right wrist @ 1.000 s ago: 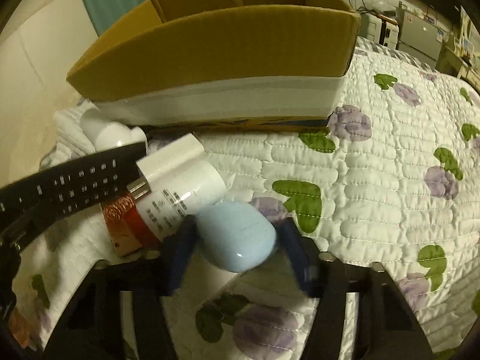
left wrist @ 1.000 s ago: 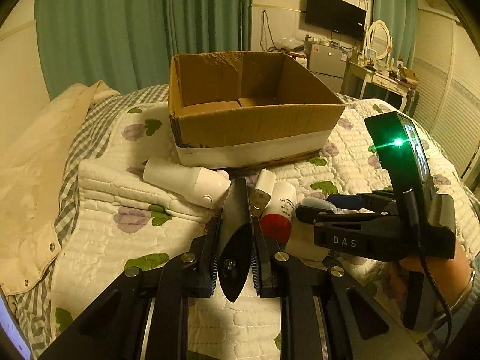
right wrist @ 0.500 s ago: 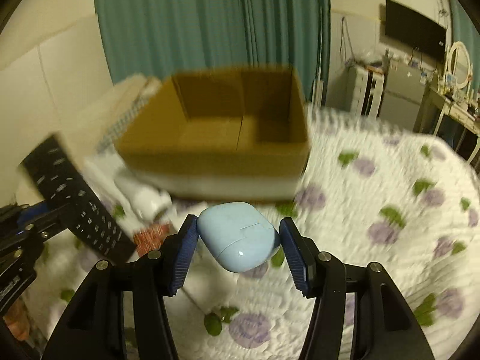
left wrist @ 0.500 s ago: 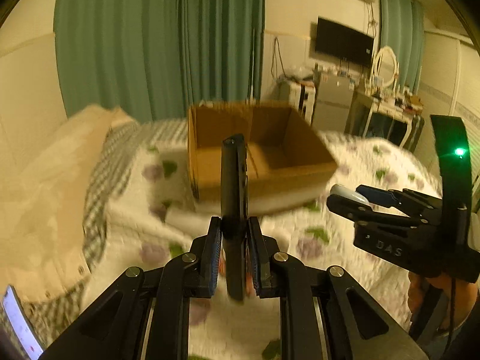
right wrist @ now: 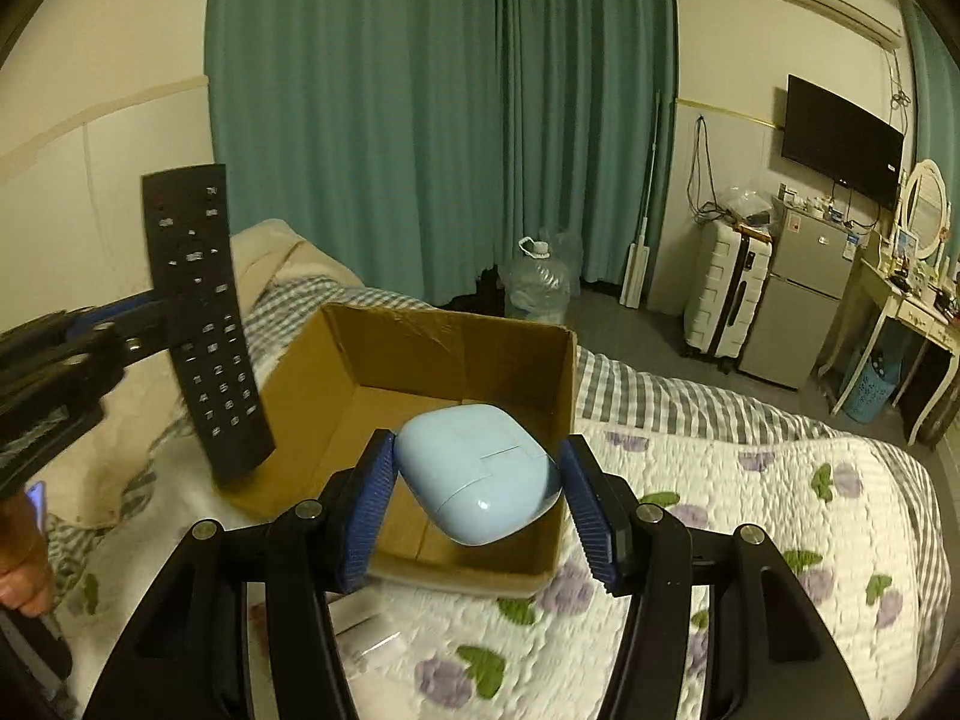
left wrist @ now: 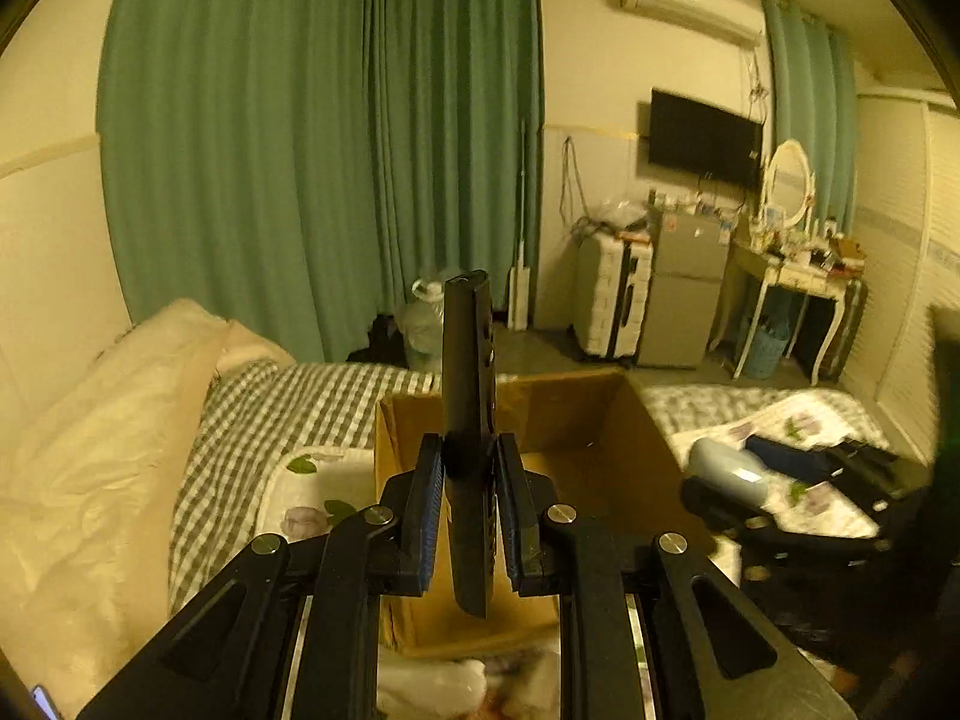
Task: Organize rigid objects
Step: 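Carry the remote and earbud case into the box while both grippers open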
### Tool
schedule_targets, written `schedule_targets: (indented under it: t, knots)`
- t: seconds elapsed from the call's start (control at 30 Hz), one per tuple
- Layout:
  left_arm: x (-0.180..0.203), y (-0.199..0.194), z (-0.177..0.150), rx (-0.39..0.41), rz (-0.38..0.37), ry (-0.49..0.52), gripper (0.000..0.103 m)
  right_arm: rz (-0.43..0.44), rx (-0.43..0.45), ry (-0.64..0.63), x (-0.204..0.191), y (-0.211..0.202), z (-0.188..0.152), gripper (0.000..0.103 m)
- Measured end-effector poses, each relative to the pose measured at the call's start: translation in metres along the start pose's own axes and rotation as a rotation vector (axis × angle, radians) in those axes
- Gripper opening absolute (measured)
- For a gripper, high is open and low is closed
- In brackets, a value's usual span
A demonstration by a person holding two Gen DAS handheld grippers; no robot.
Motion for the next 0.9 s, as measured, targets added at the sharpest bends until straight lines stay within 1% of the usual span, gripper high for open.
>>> schedule_targets:
  t: [0.1,0.2,0.3,0.33,0.37,0.4,0.43,0.47,0.5,0.57,0.77,0.9]
  knots:
    - [-0.002,0.035,-0.016,-0.055,0.011,0.011,0.017,-0.002,-0.016,-0.009,0.003,0.016,0.0,0.055]
    - [-0.001,0.062,-0.032,-0.1,0.006,0.022,0.017,-0.001,-0.024,-0.012,0.005,0.031,0.001,0.055]
    - [-0.002,0.073,-0.047,-0.123,0.0,0.04,0.018,0.002,-0.027,-0.015,0.003,0.045,0.002,0.055]
    - [-0.001,0.073,-0.049,-0.128,-0.003,0.04,0.021,0.003,-0.027,-0.019,0.001,0.05,0.004,0.055]
    - [-0.001,0.075,-0.052,-0.127,-0.007,0.04,0.021,0.003,-0.026,-0.022,0.0,0.052,0.004,0.055]
    - [0.002,0.073,-0.052,-0.122,-0.007,0.042,0.027,0.001,-0.025,-0.025,-0.001,0.055,0.005,0.055]
    - [0.003,0.071,-0.052,-0.121,-0.006,0.046,0.047,0.0,-0.024,-0.027,-0.002,0.058,0.006,0.055]
    - [0.004,0.068,-0.052,-0.121,-0.001,0.048,0.061,-0.002,-0.023,-0.029,-0.002,0.06,0.007,0.055]
    - [0.004,0.064,-0.052,-0.112,0.002,0.048,0.068,-0.007,-0.022,-0.028,-0.002,0.063,0.008,0.055]
    - [0.002,0.057,-0.051,-0.092,-0.003,0.05,0.068,-0.011,-0.022,-0.023,-0.003,0.063,0.007,0.055]
    - [-0.009,0.035,-0.051,-0.084,0.03,0.017,0.069,0.004,-0.019,-0.013,-0.005,0.068,0.011,0.056]
    - [-0.015,0.019,-0.052,-0.086,0.073,0.019,0.069,0.021,-0.026,-0.013,-0.012,0.075,0.012,0.056]
Point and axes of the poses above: each gripper's, at about its wrist camera, not at the fingertips, and y roughly the way its jaws point, x to its right, z to its top, the point moved 3 cm from there along y, roughly the way its jaws point, and after that the axes turned 5 degrees about -z, right-handed, at the moved point
